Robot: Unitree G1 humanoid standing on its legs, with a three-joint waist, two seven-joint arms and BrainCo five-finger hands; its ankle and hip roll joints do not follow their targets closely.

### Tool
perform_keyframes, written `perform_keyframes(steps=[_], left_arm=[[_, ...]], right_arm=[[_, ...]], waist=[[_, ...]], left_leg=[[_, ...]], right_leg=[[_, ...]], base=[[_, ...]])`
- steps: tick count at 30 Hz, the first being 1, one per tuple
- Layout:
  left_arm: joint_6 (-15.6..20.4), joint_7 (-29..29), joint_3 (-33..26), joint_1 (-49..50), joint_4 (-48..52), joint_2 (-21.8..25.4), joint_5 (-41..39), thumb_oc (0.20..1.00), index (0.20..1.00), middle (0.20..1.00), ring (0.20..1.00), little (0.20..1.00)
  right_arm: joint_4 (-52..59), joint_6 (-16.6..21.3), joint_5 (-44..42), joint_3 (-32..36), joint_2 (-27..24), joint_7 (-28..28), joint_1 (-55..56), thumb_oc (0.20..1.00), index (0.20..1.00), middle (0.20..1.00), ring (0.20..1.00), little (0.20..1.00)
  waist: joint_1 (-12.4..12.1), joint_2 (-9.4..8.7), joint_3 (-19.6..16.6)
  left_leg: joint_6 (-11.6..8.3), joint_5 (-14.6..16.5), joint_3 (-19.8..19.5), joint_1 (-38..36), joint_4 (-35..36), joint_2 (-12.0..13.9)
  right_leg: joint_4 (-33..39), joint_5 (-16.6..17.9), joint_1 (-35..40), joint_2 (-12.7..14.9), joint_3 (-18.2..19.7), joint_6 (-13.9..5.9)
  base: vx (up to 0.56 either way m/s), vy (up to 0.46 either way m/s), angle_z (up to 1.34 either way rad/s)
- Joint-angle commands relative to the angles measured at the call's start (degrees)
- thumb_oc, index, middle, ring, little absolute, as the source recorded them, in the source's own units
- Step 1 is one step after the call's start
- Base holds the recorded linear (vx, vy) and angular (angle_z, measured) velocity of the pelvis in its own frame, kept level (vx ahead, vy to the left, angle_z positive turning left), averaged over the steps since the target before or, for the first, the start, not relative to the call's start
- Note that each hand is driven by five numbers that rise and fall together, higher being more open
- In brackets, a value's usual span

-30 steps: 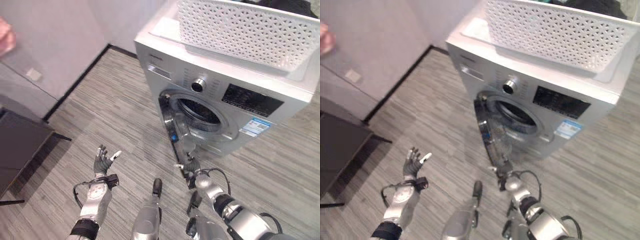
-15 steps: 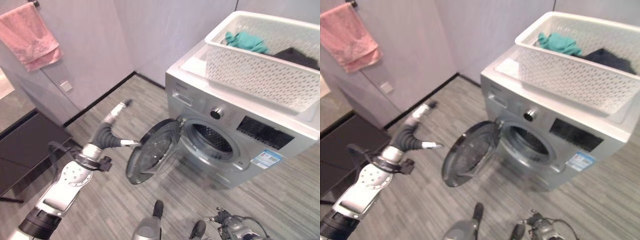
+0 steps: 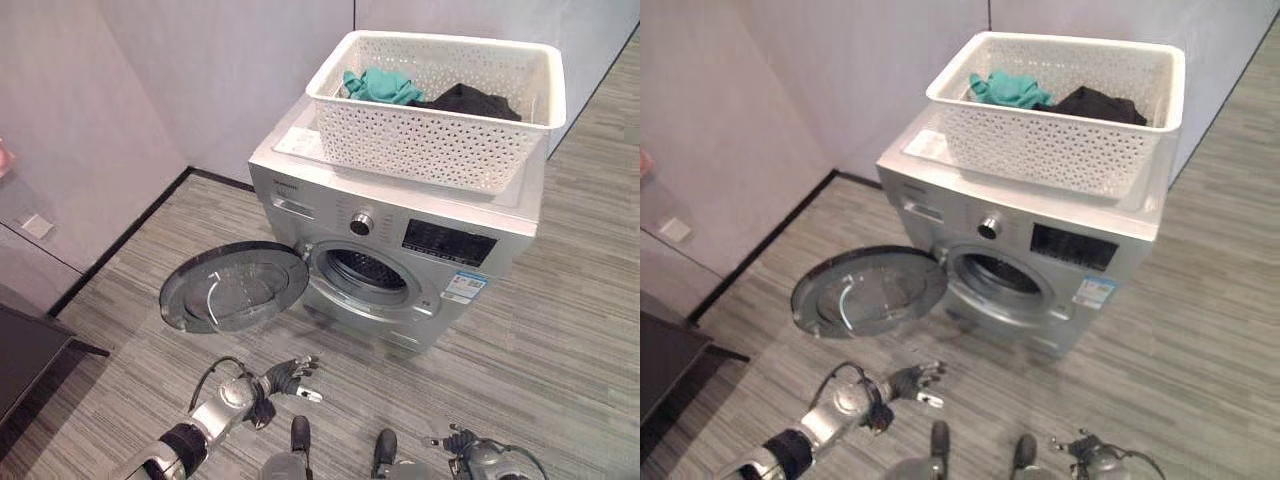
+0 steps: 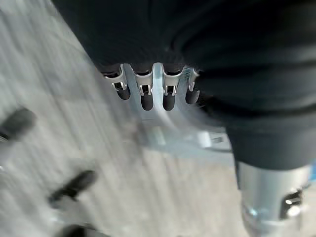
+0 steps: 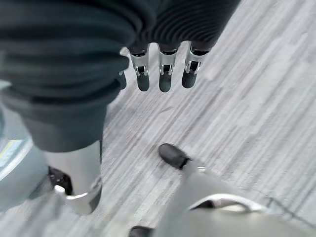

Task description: Grab the laundry basket,head to the washer,open it,put in the laundry and shut it.

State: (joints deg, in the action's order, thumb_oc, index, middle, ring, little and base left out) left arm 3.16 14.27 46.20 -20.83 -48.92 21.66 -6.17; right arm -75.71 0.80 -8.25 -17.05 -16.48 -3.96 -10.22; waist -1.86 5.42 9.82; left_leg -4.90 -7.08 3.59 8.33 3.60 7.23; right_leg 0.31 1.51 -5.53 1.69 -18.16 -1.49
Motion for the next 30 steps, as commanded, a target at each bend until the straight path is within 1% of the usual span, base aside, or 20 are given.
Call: perform_keyframes(steps=[1, 2, 3, 4, 5, 6, 7, 9, 13, 17, 18, 19, 20, 23, 24, 25, 26, 27, 28, 30], left_arm=[[0.32, -12.60, -3.21, -18.08, -19.77, 4.08, 21.53, 1.000, 1.000, 1.000, 1.000, 1.000], [0.35, -12.61, -3.21, -18.12, -19.81, 4.08, 21.54, 1.000, 1.000, 1.000, 1.000, 1.000], [0.10, -16.26, -6.02, -23.45, -23.58, 9.20, 22.52, 1.000, 1.000, 1.000, 1.000, 1.000], [0.00, -18.05, -8.36, -26.07, -25.11, 12.38, 20.65, 1.000, 1.000, 1.000, 1.000, 1.000], [0.00, -18.05, -8.36, -26.08, -25.10, 12.39, 20.65, 1.000, 1.000, 1.000, 1.000, 1.000], [-0.13, -20.27, -11.20, -30.69, -26.86, 17.34, 17.82, 1.000, 1.000, 1.000, 1.000, 1.000], [-0.12, -20.27, -11.20, -30.70, -26.86, 17.35, 17.82, 1.000, 1.000, 1.000, 1.000, 1.000], [0.56, -23.45, -12.28, -35.75, -27.36, 22.30, 15.96, 1.000, 1.000, 1.000, 1.000, 1.000], [0.53, -27.44, -12.12, -39.43, -28.21, 25.39, 16.09, 1.000, 1.000, 1.000, 1.000, 1.000], [0.58, -28.93, -13.66, -39.21, -28.29, 26.01, 14.64, 1.000, 1.000, 1.000, 1.000, 1.000], [1.00, -28.82, -15.69, -37.09, -27.86, 25.58, 12.54, 1.000, 1.000, 1.000, 1.000, 1.000], [1.00, -28.83, -15.73, -37.16, -27.83, 25.64, 12.54, 1.000, 1.000, 1.000, 1.000, 1.000], [1.71, -27.29, -17.79, -33.97, -26.92, 25.36, 10.03, 1.000, 1.000, 1.000, 1.000, 1.000], [2.35, -26.56, -19.34, -30.06, -25.45, 25.00, 9.77, 1.000, 1.000, 1.000, 1.000, 1.000], [2.99, -26.15, -21.86, -24.81, -22.93, 23.25, 8.44, 1.000, 1.000, 1.000, 1.000, 1.000], [3.22, -25.84, -23.15, -22.05, -21.62, 22.04, 7.83, 1.000, 1.000, 1.000, 1.000, 1.000], [3.21, -25.85, -23.18, -22.02, -21.60, 22.03, 7.83, 1.000, 1.000, 1.000, 1.000, 1.000], [3.67, -25.58, -24.36, -18.70, -19.99, 20.96, 7.37, 1.000, 1.000, 1.000, 1.000, 1.000], [4.22, -24.81, -26.65, -12.38, -16.42, 18.57, 6.56, 1.000, 1.000, 1.000, 1.000, 1.000], [4.41, -24.26, -28.82, -6.82, -13.55, 15.73, 6.14, 1.000, 1.000, 1.000, 1.000, 1.000]], right_arm=[[1.79, 0.98, -2.43, -4.34, 2.39, -2.03, -6.03, 1.000, 1.000, 1.000, 1.000, 1.000], [1.77, 0.99, -2.44, -4.34, 2.41, -2.03, -6.08, 1.000, 1.000, 1.000, 1.000, 1.000], [4.56, 2.21, -3.93, -6.48, 3.05, -2.49, -7.08, 1.000, 1.000, 1.000, 1.000, 1.000], [6.54, 2.88, -4.94, -7.56, 3.56, -2.95, -7.39, 1.000, 1.000, 1.000, 1.000, 1.000], [6.54, 2.88, -4.94, -7.56, 3.57, -2.95, -7.40, 1.000, 1.000, 1.000, 1.000, 1.000], [9.79, 3.82, -5.73, -9.23, 3.89, -3.19, -7.45, 1.000, 1.000, 1.000, 1.000, 1.000], [9.79, 3.82, -5.73, -9.23, 3.89, -3.19, -7.46, 1.000, 1.000, 1.000, 1.000, 1.000], [12.25, 4.69, -5.43, -11.25, 3.95, -3.82, -6.78, 1.000, 1.000, 1.000, 1.000, 1.000], [10.30, 4.61, -3.80, -12.22, 3.96, -5.01, -7.12, 1.000, 1.000, 1.000, 1.000, 1.000], [8.89, 4.17, -3.75, -11.71, 3.97, -5.30, -7.36, 1.000, 1.000, 1.000, 1.000, 1.000], [8.21, 3.81, -3.56, -11.25, 3.82, -5.27, -7.46, 1.000, 1.000, 1.000, 1.000, 1.000], [8.24, 3.81, -3.56, -11.23, 3.83, -5.28, -7.56, 1.000, 1.000, 1.000, 1.000, 1.000], [7.83, 2.87, -2.25, -10.89, 3.39, -4.72, -7.16, 1.000, 1.000, 1.000, 1.000, 1.000], [7.35, 2.33, -1.35, -9.84, 2.71, -4.02, -6.31, 1.000, 1.000, 1.000, 1.000, 1.000], [6.17, 1.80, -2.04, -6.74, 1.52, -3.97, -5.52, 1.000, 1.000, 1.000, 1.000, 1.000], [5.06, 1.54, -3.23, -3.97, 0.68, -4.18, -4.90, 1.000, 1.000, 1.000, 1.000, 1.000], [5.07, 1.54, -3.23, -3.98, 0.66, -4.18, -4.89, 1.000, 1.000, 1.000, 1.000, 1.000], [3.91, 1.32, -4.63, -0.76, -0.44, -4.57, -4.30, 1.000, 1.000, 1.000, 1.000, 1.000], [1.60, 1.04, -8.03, 6.64, -3.04, -5.04, -2.31, 1.000, 1.000, 1.000, 1.000, 1.000], [0.54, 1.06, -10.42, 13.26, -5.91, -5.61, -0.07, 1.000, 1.000, 1.000, 1.000, 1.000]], waist=[[0.85, -6.27, 8.83], [0.86, -6.28, 8.85], [0.97, -7.73, 10.31], [1.00, -8.57, 11.14], [1.01, -8.57, 11.14], [1.24, -10.30, 12.10], [1.24, -10.30, 12.09], [1.65, -12.20, 13.05], [2.13, -13.60, 13.04], [2.32, -13.98, 12.62], [2.24, -13.73, 12.31], [2.34, -13.91, 12.24], [2.24, -13.58, 11.70], [2.10, -13.23, 11.21], [1.88, -12.50, 10.43], [1.91, -12.22, 9.92], [1.91, -12.21, 9.93], [1.97, -11.71, 9.36], [2.01, -10.68, 7.82], [2.34, -9.42, 6.09]], left_leg=[[0.42, 1.45, 0.64, 4.92, -2.70, 0.69], [0.42, 1.47, 0.64, 4.95, -2.74, 0.68], [0.21, 1.25, 0.94, 6.70, -3.33, 1.11], [0.11, 1.09, 1.01, 7.70, -3.64, 1.34], [0.11, 1.10, 1.00, 7.72, -3.65, 1.34], [-0.01, 1.09, 1.20, 9.17, -4.20, 1.55], [-0.01, 1.09, 1.19, 9.18, -4.21, 1.55], [0.04, 1.46, 1.38, 11.26, -5.15, 1.42], [0.46, 2.83, 2.16, 13.23, -6.92, 0.66], [1.13, 4.43, 3.05, 13.73, -8.61, 0.09], [1.35, 6.98, 3.52, 12.57, -9.61, -0.25], [1.74, 5.67, 3.84, 13.35, -9.52, -0.39], [2.10, 8.47, 4.51, 11.75, -10.45, -0.73], [2.73, 9.74, 5.40, 10.51, -11.05, -1.03], [3.43, 11.13, 6.06, 9.06, -11.53, -1.70], [4.18, 10.53, 6.76, 8.95, -11.78, -2.13], [4.18, 10.55, 6.77, 8.93, -11.79, -2.12], [4.55, 11.24, 7.04, 8.06, -12.01, -2.52], [5.33, 12.48, 7.14, 6.04, -12.05, -3.38], [6.31, 13.54, 6.85, 3.52, -11.66, -4.63]], right_leg=[[-1.99, -4.73, -0.44, 3.42, 5.40, -3.90], [-2.01, -4.74, -0.46, 3.43, 5.40, -3.90], [-1.97, -3.59, -2.30, 3.28, 6.00, -4.12], [-1.75, -2.88, -3.15, 3.26, 6.17, -4.26], [-1.76, -2.88, -3.16, 3.27, 6.16, -4.27], [-1.25, -1.84, -4.33, 3.13, 6.44, -4.55], [-1.25, -1.84, -4.34, 3.13, 6.43, -4.55], [0.05, -0.57, -5.54, 3.25, 6.60, -5.16], [1.71, 0.95, -6.55, 3.79, 7.76, -6.21], [2.23, 1.71, -6.91, 4.49, 9.05, -6.91], [2.28, 1.26, -5.92, 4.72, 10.08, -7.54], [2.12, 1.89, -6.78, 4.94, 10.00, -7.30], [1.78, 1.30, -5.70, 5.44, 11.00, -7.89], [0.90, 1.10, -5.30, 6.16, 11.63, -8.11], [-0.09, 0.83, -4.82, 7.09, 11.95, -8.35], [-0.71, 1.47, -5.28, 7.80, 12.09, -8.21], [-0.71, 1.47, -5.26, 7.79, 12.10, -8.21], [-1.25, 1.43, -4.89, 8.29, 12.26, -8.38], [-2.51, 0.96, -4.02, 9.16, 12.47, -8.72], [-5.44, 0.28, -3.36, 9.89, 12.55, -8.86]], base=[[-0.09, 0.024, -0.11], [-0.10, 0.025, -0.13], [-0.06, 0.036, -0.02], [-0.06, 0.036, -0.06], [-0.03, 0.030, -0.09], [-0.01, 0.010, -0.07], [-0.02, 0.028, -0.07], [0.00, 0.058, -0.04], [0.01, 0.087, 0.01], [0.04, 0.123, -0.15], [0.04, 0.125, -0.22], [0.13, 0.190, -0.23], [0.06, 0.146, -0.29], [0.10, 0.154, -0.41], [0.04, 0.151, -0.32], [0.04, 0.150, -0.21], [0.01, 0.102, -0.13], [0.14, 0.169, -0.13], [0.20, 0.230, -0.13], [0.21, 0.211, -0.04]])
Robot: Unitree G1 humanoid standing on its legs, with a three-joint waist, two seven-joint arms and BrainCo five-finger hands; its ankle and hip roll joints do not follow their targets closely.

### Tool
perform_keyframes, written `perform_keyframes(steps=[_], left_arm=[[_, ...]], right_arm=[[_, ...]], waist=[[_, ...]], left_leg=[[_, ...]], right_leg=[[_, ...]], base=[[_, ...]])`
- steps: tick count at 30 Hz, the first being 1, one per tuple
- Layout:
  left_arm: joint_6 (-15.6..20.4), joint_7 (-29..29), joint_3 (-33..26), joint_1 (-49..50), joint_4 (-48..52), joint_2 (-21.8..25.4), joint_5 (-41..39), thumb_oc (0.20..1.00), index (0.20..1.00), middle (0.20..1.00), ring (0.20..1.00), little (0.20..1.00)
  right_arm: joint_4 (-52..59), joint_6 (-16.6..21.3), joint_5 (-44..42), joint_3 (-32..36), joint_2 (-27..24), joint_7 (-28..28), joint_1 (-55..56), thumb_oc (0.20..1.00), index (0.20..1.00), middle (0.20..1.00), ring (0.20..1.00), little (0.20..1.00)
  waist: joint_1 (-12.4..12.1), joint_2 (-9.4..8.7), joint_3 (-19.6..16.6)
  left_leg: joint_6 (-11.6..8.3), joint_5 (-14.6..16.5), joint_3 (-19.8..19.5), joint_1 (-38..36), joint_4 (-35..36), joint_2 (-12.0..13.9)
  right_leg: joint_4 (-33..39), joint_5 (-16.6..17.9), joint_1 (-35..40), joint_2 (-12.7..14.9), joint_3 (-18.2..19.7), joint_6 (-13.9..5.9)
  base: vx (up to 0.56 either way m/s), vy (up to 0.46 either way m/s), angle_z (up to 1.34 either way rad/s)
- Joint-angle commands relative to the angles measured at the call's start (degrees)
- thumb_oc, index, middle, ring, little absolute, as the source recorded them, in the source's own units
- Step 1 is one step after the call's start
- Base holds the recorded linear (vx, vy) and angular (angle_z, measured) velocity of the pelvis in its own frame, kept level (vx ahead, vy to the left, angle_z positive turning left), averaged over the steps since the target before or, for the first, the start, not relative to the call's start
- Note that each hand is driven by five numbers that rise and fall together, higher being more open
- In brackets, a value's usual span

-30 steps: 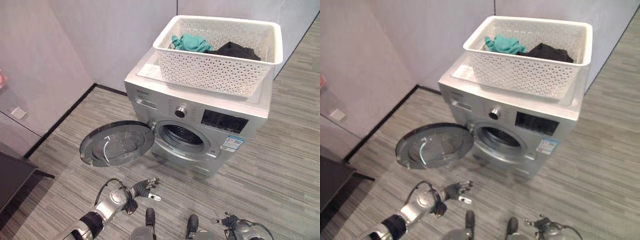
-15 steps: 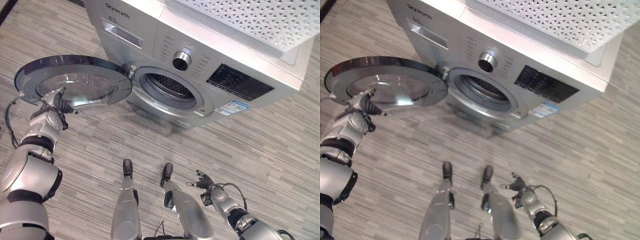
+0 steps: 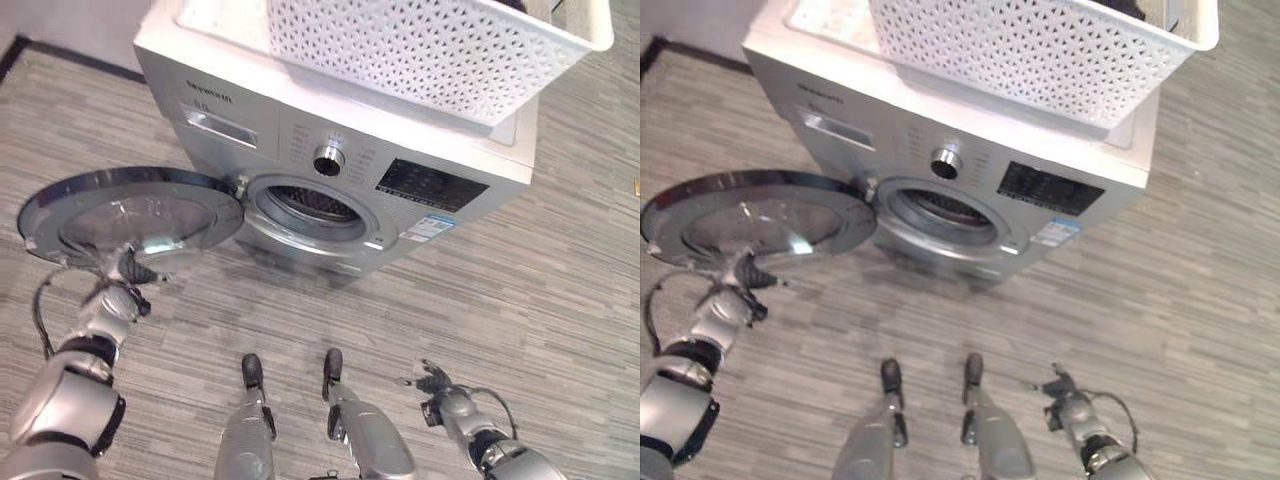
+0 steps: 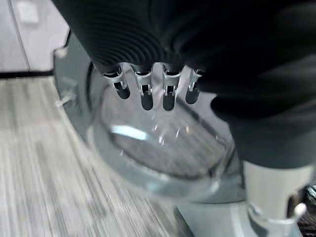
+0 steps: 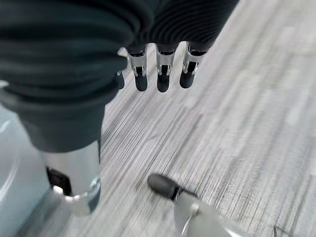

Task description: Grab the laundry basket,head to the washer,open it,put in the laundry and shut it.

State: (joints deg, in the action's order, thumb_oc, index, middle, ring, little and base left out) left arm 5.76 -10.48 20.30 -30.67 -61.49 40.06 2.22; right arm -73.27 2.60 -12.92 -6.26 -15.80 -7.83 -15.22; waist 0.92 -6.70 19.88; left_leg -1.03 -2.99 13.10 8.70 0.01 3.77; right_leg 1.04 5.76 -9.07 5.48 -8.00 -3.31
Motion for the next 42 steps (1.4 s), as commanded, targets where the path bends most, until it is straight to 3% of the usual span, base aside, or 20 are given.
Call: perform_keyframes(steps=[1, 4, 5, 6, 7, 11, 13, 15, 17, 23, 24, 25, 28, 30, 32, 34, 35, 36, 37, 42], left_arm=[[1.74, 0.41, -3.79, 5.03, -0.51, -3.98, -1.93, 1.000, 1.000, 1.000, 1.000, 1.000], [1.52, 0.49, -6.72, 10.08, 1.79, -6.08, -2.10, 1.000, 1.000, 1.000, 1.000, 1.000], [1.35, 0.31, -10.05, 13.94, 3.34, -7.95, -2.64, 1.000, 1.000, 1.000, 1.000, 1.000], [1.34, 0.31, -10.03, 13.94, 3.35, -7.95, -2.64, 1.000, 1.000, 1.000, 1.000, 1.000], [1.41, 0.19, -13.07, 17.96, 5.03, -9.35, -2.65, 1.000, 1.000, 1.000, 1.000, 1.000], [1.32, 0.41, -14.47, 22.36, 6.90, -12.57, -2.62, 1.000, 1.000, 1.000, 1.000, 1.000], [1.51, 1.10, -13.85, 23.83, 8.45, -15.27, -3.24, 1.000, 1.000, 1.000, 1.000, 1.000], [1.54, 1.29, -13.38, 24.01, 8.66, -15.86, -3.17, 1.000, 1.000, 1.000, 1.000, 1.000], [1.22, 2.00, -10.91, 24.35, 9.51, -17.15, -2.45, 1.000, 1.000, 1.000, 1.000, 1.000], [1.03, 4.44, -5.50, 25.21, 8.18, -18.20, -3.01, 1.000, 1.000, 1.000, 1.000, 1.000], [1.00, 4.98, -5.04, 25.57, 7.57, -18.54, -3.50, 1.000, 1.000, 1.000, 1.000, 1.000], [1.03, 5.52, -4.65, 26.57, 5.90, -18.46, -4.54, 1.000, 1.000, 1.000, 1.000, 1.000], [1.04, 5.96, -5.35, 27.42, 2.71, -18.20, -6.77, 1.000, 1.000, 1.000, 1.000, 1.000], [1.03, 5.88, -5.11, 26.65, 2.43, -17.68, -7.39, 1.000, 1.000, 1.000, 1.000, 1.000], [0.78, 6.31, -4.64, 25.03, 2.03, -16.87, -7.02, 1.000, 1.000, 1.000, 1.000, 1.000], [1.06, 6.35, -5.17, 25.65, 2.54, -16.34, -7.42, 1.000, 1.000, 1.000, 1.000, 1.000], [1.21, 6.63, -5.16, 26.67, 2.33, -16.75, -7.32, 1.000, 1.000, 1.000, 1.000, 1.000], [1.22, 6.63, -5.31, 26.69, 2.32, -16.92, -7.32, 1.000, 1.000, 1.000, 1.000, 1.000], [0.96, 7.47, -5.02, 26.58, 0.78, -16.95, -6.84, 1.000, 1.000, 1.000, 1.000, 1.000], [0.47, 8.67, -5.21, 27.74, -1.68, -17.14, -6.00, 1.000, 1.000, 1.000, 1.000, 1.000]], right_arm=[[-1.60, -0.68, -6.16, 4.98, -8.27, -1.88, 6.05, 1.000, 1.000, 1.000, 1.000, 1.000], [6.13, -0.15, -6.39, 10.90, -12.60, -3.47, 9.32, 1.000, 1.000, 1.000, 1.000, 1.000], [18.82, 0.91, -5.85, 17.16, -16.22, -6.81, 12.89, 1.000, 1.000, 1.000, 1.000, 1.000], [18.87, 0.88, -5.84, 17.18, -16.21, -6.82, 12.93, 1.000, 1.000, 1.000, 1.000, 1.000], [31.12, 1.92, -2.68, 22.45, -18.38, -9.87, 15.36, 1.000, 1.000, 1.000, 1.000, 1.000], [45.23, 2.78, 3.36, 28.35, -23.14, -15.40, 14.59, 1.000, 1.000, 1.000, 1.000, 1.000], [56.63, 3.30, 10.39, 31.98, -29.69, -19.61, 12.01, 1.000, 1.000, 1.000, 1.000, 1.000], [58.97, 3.25, 11.95, 32.17, -31.06, -20.26, 10.90, 1.000, 1.000, 1.000, 1.000, 1.000], [64.49, 1.89, 16.71, 32.30, -36.95, -20.53, 7.95, 1.000, 1.000, 1.000, 1.000, 1.000], [58.35, -0.39, 14.98, 26.35, -48.58, -15.28, 1.38, 1.000, 1.000, 1.000, 1.000, 1.000], [56.37, -0.27, 13.63, 24.70, -50.90, -13.91, -0.06, 1.000, 1.000, 1.000, 1.000, 1.000], [51.34, 0.43, 10.88, 17.33, -55.28, -10.88, -8.09, 1.000, 1.000, 1.000, 1.000, 1.000], [43.95, 1.22, 6.90, 1.69, -59.34, -6.90, -23.99, 1.000, 1.000, 1.000, 1.000, 1.000], [41.01, 0.64, 5.95, -4.44, -61.85, -4.80, -29.69, 1.000, 1.000, 1.000, 1.000, 1.000], [34.68, -1.48, 6.94, -14.93, -64.79, 0.11, -37.26, 1.000, 1.000, 1.000, 1.000, 1.000], [31.35, -2.17, 7.31, -20.98, -64.61, 1.39, -43.65, 1.000, 1.000, 1.000, 1.000, 1.000], [24.83, -2.35, 9.13, -30.00, -62.95, 5.00, -49.46, 1.000, 1.000, 1.000, 1.000, 1.000], [24.59, -2.31, 9.05, -30.89, -62.84, 5.03, -50.38, 1.000, 1.000, 1.000, 1.000, 1.000], [18.28, -3.32, 11.79, -39.17, -62.22, 8.81, -56.32, 1.000, 1.000, 1.000, 1.000, 1.000], [11.40, -3.57, 15.88, -46.47, -59.54, 12.70, -60.83, 1.000, 1.000, 1.000, 1.000, 1.000]], waist=[[-0.03, 3.31, -4.68], [1.34, 4.16, -5.39], [2.70, 4.87, -5.71], [2.66, 4.88, -5.77], [3.27, 5.43, -6.64], [3.49, 6.77, -8.61], [3.85, 6.62, -9.15], [3.46, 6.19, -9.38], [2.09, 5.09, -9.87], [0.01, 2.12, -10.91], [0.11, 1.56, -11.39], [-0.88, 0.59, -12.30], [-1.46, -0.61, -13.97], [-0.53, -1.79, -14.01], [0.79, -3.01, -13.38], [0.77, -2.85, -13.52], [-0.07, -1.87, -13.73], [0.14, -1.81, -13.88], [0.48, -1.81, -14.25], [0.62, -1.19, -14.90]], left_leg=[[2.96, 9.70, -3.23, 1.72, -7.64, -1.90], [4.12, 9.88, -4.77, -0.86, -6.77, -3.17], [4.71, 10.17, -5.56, -2.81, -6.40, -3.88], [4.71, 10.15, -5.54, -2.77, -6.38, -3.86], [5.14, 11.42, -5.97, -5.20, -6.12, -4.51], [5.34, 12.58, -7.21, -7.02, -5.72, -4.78], [5.68, 14.86, -10.79, -9.14, -7.20, -6.52], [5.59, 14.96, -11.53, -9.37, -7.54, -7.15], [5.05, 15.87, -14.78, -10.24, -9.05, -8.29], [2.60, 16.46, -22.70, -12.11, -9.80, -8.26], [2.12, 16.51, -24.27, -12.74, -9.44, -7.86], [0.94, 16.29, -25.58, -13.90, -8.89, -5.67], [-1.42, 15.07, -23.30, -14.48, -8.71, 0.11], [-1.62, 13.55, -16.71, -11.98, -10.54, 2.58], [-1.76, 12.52, -3.71, -11.08, -12.22, 7.33], [-2.18, 11.51, -1.85, -11.93, -10.38, 7.82], [-2.29, 12.24, -4.60, -12.44, -8.84, 7.02], [-2.27, 12.01, -4.62, -12.27, -8.70, 6.88], [-2.49, 11.69, -4.77, -11.67, -8.11, 6.93], [-3.29, 9.96, -4.29, -11.98, -5.79, 7.32]], right_leg=[[-8.47, -4.39, 0.40, 6.18, 2.69, -7.01], [-16.40, -4.10, -0.74, 5.57, 4.73, -6.59], [-21.95, -4.11, -2.32, 4.29, 6.83, -6.05], [-21.94, -4.09, -2.38, 4.27, 6.85, -6.05], [-22.94, -5.17, -2.55, 3.99, 7.15, -5.49], [-16.95, -5.57, -3.23, 3.13, 8.13, -5.72], [-8.14, -3.36, -4.46, 1.34, 15.02, -6.76], [-6.23, -2.00, -5.00, 1.27, 16.68, -7.07], [-2.88, -0.26, -5.76, 1.21, 18.28, -7.73], [-2.21, 0.62, -3.35, 2.08, 18.06, -7.76], [-2.38, 0.45, -2.33, 2.23, 17.68, -7.56], [-3.63, 0.46, -1.80, 1.39, 16.80, -7.11], [-3.36, -1.92, 0.79, -0.41, 11.97, -5.66], [-2.26, -2.48, 2.38, 0.97, 8.24, -5.42], [-2.33, -2.85, 3.38, 2.07, 4.66, -5.10], [-2.06, -2.76, 3.43, 1.51, 4.98, -4.91], [-1.59, -3.19, 3.93, 0.41, 5.58, -4.78], [-1.56, -3.09, 3.73, 0.53, 5.58, -4.78], [-1.40, -2.83, 3.69, 0.84, 4.86, -4.54], [-0.56, -3.21, 4.02, 0.80, 4.36, -4.05]], base=[[0.12, 0.123, 0.13], [0.12, 0.138, 0.15], [0.10, 0.130, 0.18], [0.17, 0.121, 0.31], [0.11, 0.041, 0.27], [0.17, -0.011, 0.13], [0.20, -0.068, 0.34], [0.13, -0.090, 0.70], [0.17, -0.159, 0.85], [0.12, -0.212, 0.76], [0.21, -0.397, 0.88], [0.24, -0.437, 0.74], [0.18, -0.398, 0.39], [0.04, -0.203, 0.66], [-0.04, -0.120, 1.30], [0.00, -0.032, 1.07], [0.04, -0.020, 0.25], [0.06, -0.032, -0.26], [0.03, -0.010, -0.19], [0.03, -0.012, 0.24]])
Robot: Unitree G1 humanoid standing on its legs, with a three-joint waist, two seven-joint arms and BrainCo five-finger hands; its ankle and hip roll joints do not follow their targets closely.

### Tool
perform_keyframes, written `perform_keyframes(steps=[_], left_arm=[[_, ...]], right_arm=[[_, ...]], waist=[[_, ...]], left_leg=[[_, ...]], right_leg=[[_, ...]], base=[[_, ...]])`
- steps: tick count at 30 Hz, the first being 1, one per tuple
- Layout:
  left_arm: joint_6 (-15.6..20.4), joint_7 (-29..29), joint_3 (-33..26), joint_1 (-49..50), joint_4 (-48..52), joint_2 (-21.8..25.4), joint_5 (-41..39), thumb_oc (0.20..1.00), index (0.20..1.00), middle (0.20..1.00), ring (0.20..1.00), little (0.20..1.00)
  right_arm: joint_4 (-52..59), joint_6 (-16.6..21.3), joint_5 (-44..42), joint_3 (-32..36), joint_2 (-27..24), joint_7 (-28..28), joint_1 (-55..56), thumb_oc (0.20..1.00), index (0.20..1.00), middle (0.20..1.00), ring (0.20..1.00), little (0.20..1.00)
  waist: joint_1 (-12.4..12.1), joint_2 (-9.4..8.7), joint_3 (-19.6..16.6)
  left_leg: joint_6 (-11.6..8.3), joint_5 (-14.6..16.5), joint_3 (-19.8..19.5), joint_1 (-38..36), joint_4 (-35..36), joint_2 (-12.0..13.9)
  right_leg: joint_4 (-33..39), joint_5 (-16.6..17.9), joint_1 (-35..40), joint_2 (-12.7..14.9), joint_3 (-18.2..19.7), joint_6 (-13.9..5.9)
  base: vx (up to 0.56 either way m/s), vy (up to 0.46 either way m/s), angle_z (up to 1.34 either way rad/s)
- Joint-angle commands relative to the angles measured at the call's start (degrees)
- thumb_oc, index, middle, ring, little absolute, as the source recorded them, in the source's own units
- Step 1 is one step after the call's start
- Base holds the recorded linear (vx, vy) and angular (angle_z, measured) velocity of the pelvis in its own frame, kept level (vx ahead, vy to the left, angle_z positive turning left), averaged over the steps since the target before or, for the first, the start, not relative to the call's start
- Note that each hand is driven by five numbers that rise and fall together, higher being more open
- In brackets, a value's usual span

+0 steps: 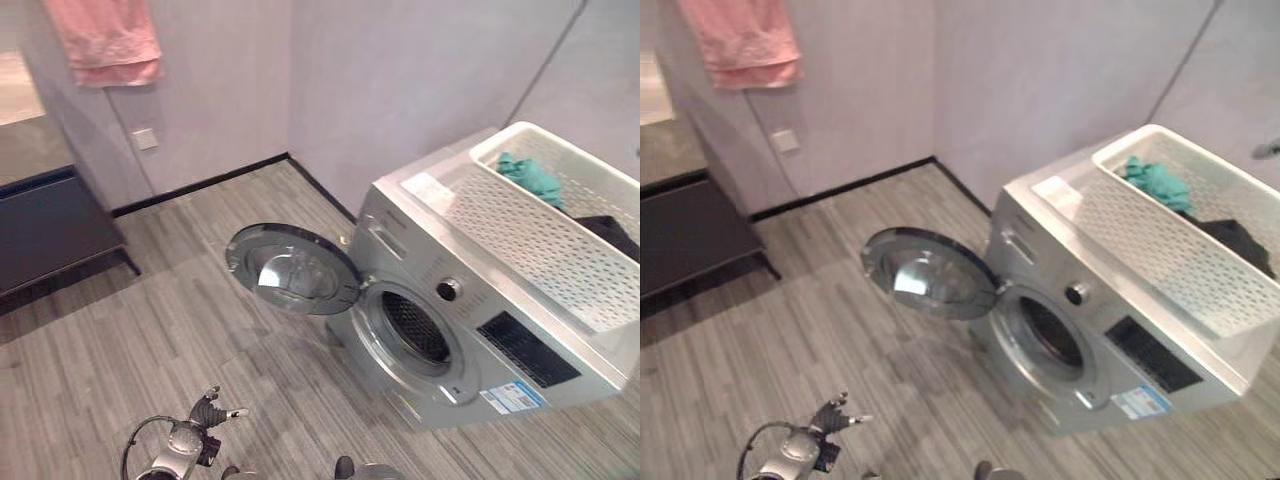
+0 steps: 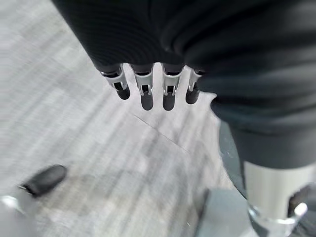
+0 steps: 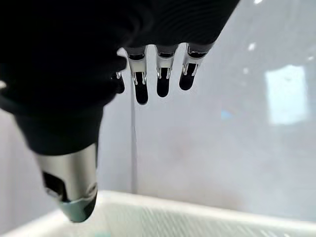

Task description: Grab the laundry basket,head to the washer,open it,put in the laundry and shut it.

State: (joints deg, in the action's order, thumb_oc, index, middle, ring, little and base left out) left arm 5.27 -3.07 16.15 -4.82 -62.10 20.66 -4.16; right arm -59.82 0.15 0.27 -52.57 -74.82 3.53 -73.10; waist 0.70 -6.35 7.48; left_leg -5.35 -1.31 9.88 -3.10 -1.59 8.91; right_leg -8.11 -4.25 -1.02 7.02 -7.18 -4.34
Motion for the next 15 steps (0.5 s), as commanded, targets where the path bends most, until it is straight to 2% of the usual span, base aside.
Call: perform_keyframes(steps=[1, 4, 9, 15], left_arm=[[0.80, 1.52, -1.33, 2.10, -1.90, 2.30, 0.60, 1.000, 1.000, 1.000, 1.000, 1.000], [0.40, 2.40, -2.53, 3.35, -5.83, 2.01, 2.08, 1.000, 1.000, 1.000, 1.000, 1.000], [0.40, 3.27, -4.81, 4.11, -7.57, 2.11, 0.54, 1.000, 1.000, 1.000, 1.000, 1.000], [0.60, 3.55, -6.05, 4.12, -7.75, 2.72, -1.31, 1.000, 1.000, 1.000, 1.000, 1.000]], right_arm=[[-2.37, -1.01, 3.69, -0.61, -0.45, 2.35, -2.21, 1.000, 1.000, 1.000, 1.000, 1.000], [0.24, -0.19, 5.56, -1.19, -1.90, 5.38, 1.42, 1.000, 1.000, 1.000, 1.000, 1.000], [0.58, 0.59, 4.71, 1.48, -3.80, 7.10, 7.03, 1.000, 1.000, 1.000, 1.000, 1.000], [-3.25, 0.55, 3.55, 3.39, -2.62, 7.50, 7.75, 1.000, 1.000, 1.000, 1.000, 1.000]], waist=[[0.90, -1.45, -2.47], [1.31, -0.90, -2.39], [1.63, -0.29, -2.13], [1.15, 0.85, -1.11]], left_leg=[[0.87, 8.11, -1.22, -0.15, -3.79, 2.24], [0.57, 7.57, -1.43, -1.13, -1.66, 2.33], [-0.02, 6.46, -1.32, -1.20, -0.61, 2.86], [-0.72, 4.55, -1.17, -0.45, -0.43, 3.57]], right_leg=[[8.60, 6.67, -4.17, -0.76, 3.47, -2.95], [8.07, 6.25, -4.79, -1.19, 4.12, -2.75], [7.62, 5.87, -5.90, -1.76, 4.34, -2.48], [6.93, 5.47, -8.09, -2.82, 4.50, -2.07]], base=[[0.01, -0.008, 0.05], [0.05, -0.021, -0.05], [0.03, -0.041, -0.11], [0.02, -0.078, -0.08]])
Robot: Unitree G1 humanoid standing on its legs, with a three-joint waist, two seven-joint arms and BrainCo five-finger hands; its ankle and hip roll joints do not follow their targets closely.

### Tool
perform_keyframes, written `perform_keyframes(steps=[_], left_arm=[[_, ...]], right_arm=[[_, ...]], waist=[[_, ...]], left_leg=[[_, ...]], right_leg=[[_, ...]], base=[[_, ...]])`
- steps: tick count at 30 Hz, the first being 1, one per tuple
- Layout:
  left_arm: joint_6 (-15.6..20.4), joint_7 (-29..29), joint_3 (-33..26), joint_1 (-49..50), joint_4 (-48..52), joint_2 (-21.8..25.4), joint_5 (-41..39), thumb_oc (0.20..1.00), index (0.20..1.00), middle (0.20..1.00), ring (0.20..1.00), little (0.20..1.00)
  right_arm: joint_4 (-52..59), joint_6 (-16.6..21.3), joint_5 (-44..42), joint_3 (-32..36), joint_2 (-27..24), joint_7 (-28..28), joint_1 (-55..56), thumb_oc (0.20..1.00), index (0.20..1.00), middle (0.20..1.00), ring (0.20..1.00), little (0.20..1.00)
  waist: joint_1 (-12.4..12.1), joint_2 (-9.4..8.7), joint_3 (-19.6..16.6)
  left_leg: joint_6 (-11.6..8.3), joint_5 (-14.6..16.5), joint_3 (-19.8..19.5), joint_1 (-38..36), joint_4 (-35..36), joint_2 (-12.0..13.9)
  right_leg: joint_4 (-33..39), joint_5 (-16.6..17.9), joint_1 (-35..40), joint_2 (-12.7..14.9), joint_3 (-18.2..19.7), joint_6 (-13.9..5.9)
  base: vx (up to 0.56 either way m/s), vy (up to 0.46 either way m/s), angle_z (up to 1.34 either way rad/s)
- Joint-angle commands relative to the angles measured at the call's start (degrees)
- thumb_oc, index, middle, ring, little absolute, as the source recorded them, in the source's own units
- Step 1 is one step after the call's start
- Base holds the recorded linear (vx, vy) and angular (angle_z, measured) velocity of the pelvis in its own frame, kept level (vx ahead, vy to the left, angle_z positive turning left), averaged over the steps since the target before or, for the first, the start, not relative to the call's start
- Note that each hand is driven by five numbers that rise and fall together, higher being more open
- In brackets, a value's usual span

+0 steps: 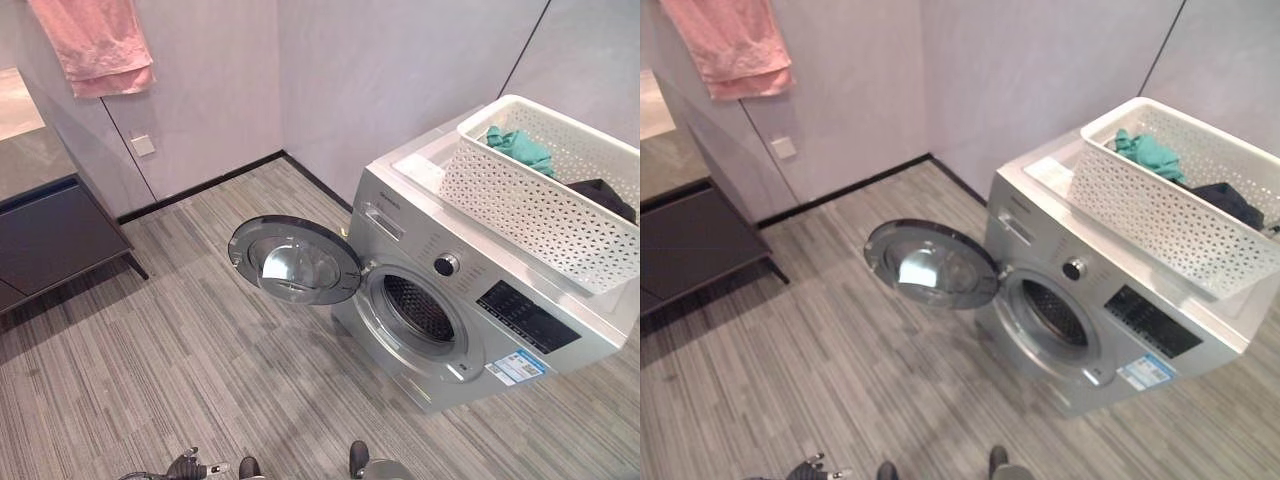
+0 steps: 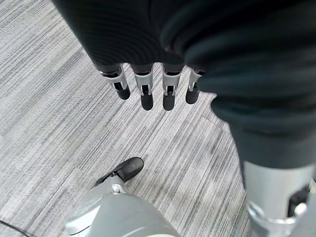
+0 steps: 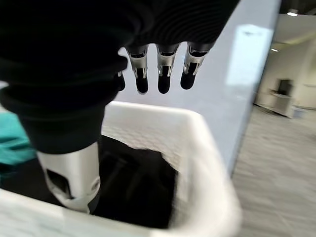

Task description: Grab the laundry basket,head to the washer,open it,put in the laundry and shut it.

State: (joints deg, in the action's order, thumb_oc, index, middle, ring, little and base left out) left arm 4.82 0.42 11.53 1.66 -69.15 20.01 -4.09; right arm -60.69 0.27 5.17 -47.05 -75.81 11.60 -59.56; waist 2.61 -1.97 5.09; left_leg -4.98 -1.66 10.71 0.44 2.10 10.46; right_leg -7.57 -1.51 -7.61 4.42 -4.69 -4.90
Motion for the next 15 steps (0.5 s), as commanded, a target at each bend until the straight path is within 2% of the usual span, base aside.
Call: perform_keyframes(steps=[1, 7, 9, 11, 13, 14, 15], left_arm=[[1.06, -0.01, -1.54, -2.48, -0.70, 3.33, -1.94, 1.000, 1.000, 1.000, 1.000, 1.000], [1.09, -0.01, -1.40, -3.25, -0.30, 3.08, -3.55, 1.000, 1.000, 1.000, 1.000, 1.000], [1.11, -0.03, -1.02, -3.43, -0.47, 2.97, -4.08, 1.000, 1.000, 1.000, 1.000, 1.000], [1.11, -0.03, -1.02, -3.43, -0.47, 2.97, -4.08, 1.000, 1.000, 1.000, 1.000, 1.000], [0.84, -0.29, -1.65, -3.71, -1.10, 3.61, -4.40, 1.000, 1.000, 1.000, 1.000, 1.000], [0.64, -0.36, -2.56, -3.81, -1.54, 4.20, -4.88, 1.000, 1.000, 1.000, 1.000, 1.000], [0.63, -0.36, -2.58, -3.80, -1.53, 4.19, -4.88, 1.000, 1.000, 1.000, 1.000, 1.000]], right_arm=[[-3.42, 0.43, -1.43, -2.21, -1.20, -0.76, -6.39, 1.000, 1.000, 1.000, 1.000, 1.000], [-5.00, 0.41, -2.16, -2.29, -0.20, -1.19, -7.39, 1.000, 1.000, 1.000, 1.000, 1.000], [-5.53, 0.39, -2.58, -2.88, 0.98, -0.93, -8.00, 1.000, 1.000, 1.000, 1.000, 1.000], [-5.54, 0.40, -2.58, -2.89, 0.98, -0.93, -8.02, 1.000, 1.000, 1.000, 1.000, 1.000], [-4.94, 0.38, -2.47, -3.75, 1.66, -0.68, -8.41, 1.000, 1.000, 1.000, 1.000, 1.000], [-4.03, 0.40, -2.64, -4.62, 2.00, -0.17, -8.67, 1.000, 1.000, 1.000, 1.000, 1.000], [-4.04, 0.39, -2.64, -4.67, 2.01, -0.16, -8.72, 1.000, 1.000, 1.000, 1.000, 1.000]], waist=[[-0.85, -3.30, 1.45], [-1.07, -2.47, 2.20], [-1.42, -2.39, 2.29], [-1.40, -2.38, 2.29], [-1.71, -2.60, 2.25], [-1.99, -3.11, 2.08], [-1.94, -3.07, 2.11]], left_leg=[[-1.25, 4.33, -2.17, -3.71, -4.22, 2.16], [-1.96, 1.64, -3.04, -2.29, -4.53, 3.02], [-2.38, -0.52, -3.79, -2.00, -4.70, 3.88], [-2.39, -0.53, -3.81, -1.99, -4.69, 3.89], [-2.68, -2.65, -4.50, -2.06, -5.70, 4.98], [-2.65, -4.65, -5.32, -1.96, -7.46, 5.70], [-2.68, -4.63, -5.38, -1.94, -7.50, 5.73]], right_leg=[[6.26, 2.62, -1.82, -0.40, 1.93, -1.33], [5.65, 1.66, -2.76, -1.26, 1.11, -0.42], [4.95, 0.63, -2.88, -2.27, 0.36, 0.39], [4.93, 0.61, -2.89, -2.28, 0.34, 0.40], [4.19, -0.56, -2.40, -3.43, -0.05, 1.43], [4.13, -1.40, -1.53, -4.49, -0.06, 2.43], [4.13, -1.42, -1.50, -4.51, -0.11, 2.45]], base=[[0.03, -0.093, -0.18], [0.04, -0.090, -0.03], [0.10, -0.129, 0.18], [0.07, -0.086, 0.11], [0.14, -0.165, 0.14], [0.12, -0.137, 0.18], [0.09, -0.097, 0.14]])
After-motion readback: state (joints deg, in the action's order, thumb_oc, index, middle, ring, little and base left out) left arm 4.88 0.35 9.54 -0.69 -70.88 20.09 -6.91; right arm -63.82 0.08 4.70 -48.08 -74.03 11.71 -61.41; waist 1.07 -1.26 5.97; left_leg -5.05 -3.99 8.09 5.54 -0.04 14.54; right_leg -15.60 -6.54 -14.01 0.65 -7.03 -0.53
